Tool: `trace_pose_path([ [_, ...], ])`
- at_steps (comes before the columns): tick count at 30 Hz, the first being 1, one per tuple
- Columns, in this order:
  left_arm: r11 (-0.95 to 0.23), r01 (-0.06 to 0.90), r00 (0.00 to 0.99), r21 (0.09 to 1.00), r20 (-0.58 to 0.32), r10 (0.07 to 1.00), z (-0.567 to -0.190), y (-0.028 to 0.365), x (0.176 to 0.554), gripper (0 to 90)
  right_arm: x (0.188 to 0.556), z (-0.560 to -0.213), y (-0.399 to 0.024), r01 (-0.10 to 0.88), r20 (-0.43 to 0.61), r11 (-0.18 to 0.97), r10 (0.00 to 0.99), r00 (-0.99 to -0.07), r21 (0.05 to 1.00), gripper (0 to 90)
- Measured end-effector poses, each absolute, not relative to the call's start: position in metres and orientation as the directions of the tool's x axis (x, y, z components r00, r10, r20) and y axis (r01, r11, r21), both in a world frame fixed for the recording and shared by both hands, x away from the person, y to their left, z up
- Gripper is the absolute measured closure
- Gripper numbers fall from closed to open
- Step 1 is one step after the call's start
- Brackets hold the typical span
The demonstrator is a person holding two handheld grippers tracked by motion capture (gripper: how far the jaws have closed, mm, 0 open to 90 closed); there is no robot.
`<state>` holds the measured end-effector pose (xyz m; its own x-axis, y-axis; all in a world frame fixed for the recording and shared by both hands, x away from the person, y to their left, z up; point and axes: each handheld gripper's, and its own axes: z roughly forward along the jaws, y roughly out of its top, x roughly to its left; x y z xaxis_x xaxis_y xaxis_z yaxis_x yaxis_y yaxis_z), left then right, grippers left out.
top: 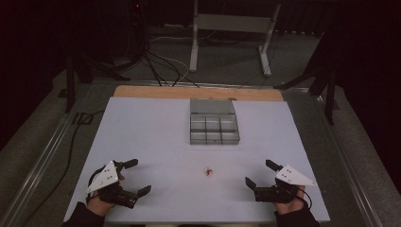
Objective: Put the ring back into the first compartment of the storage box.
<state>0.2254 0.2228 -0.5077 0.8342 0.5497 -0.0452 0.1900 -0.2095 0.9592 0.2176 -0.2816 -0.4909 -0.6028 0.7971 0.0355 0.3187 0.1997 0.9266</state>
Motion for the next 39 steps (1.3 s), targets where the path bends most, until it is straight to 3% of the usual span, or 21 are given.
trace_pose_path([
  [13,-0.208,0.199,0.832,0.958,-0.053,0.552,-0.508,0.223,0.225,0.5,0.222,-0.464,-0.274,0.271,0.010,0.182,0.814,-0.581,0.945,0.0],
  [39,-0.220,0.197,0.838,0.955,-0.047,0.543,-0.509,0.220,0.225,0.5,0.247,-0.459,-0.215,0.271,0.042,0.205,0.721,-0.692,0.940,0.0],
])
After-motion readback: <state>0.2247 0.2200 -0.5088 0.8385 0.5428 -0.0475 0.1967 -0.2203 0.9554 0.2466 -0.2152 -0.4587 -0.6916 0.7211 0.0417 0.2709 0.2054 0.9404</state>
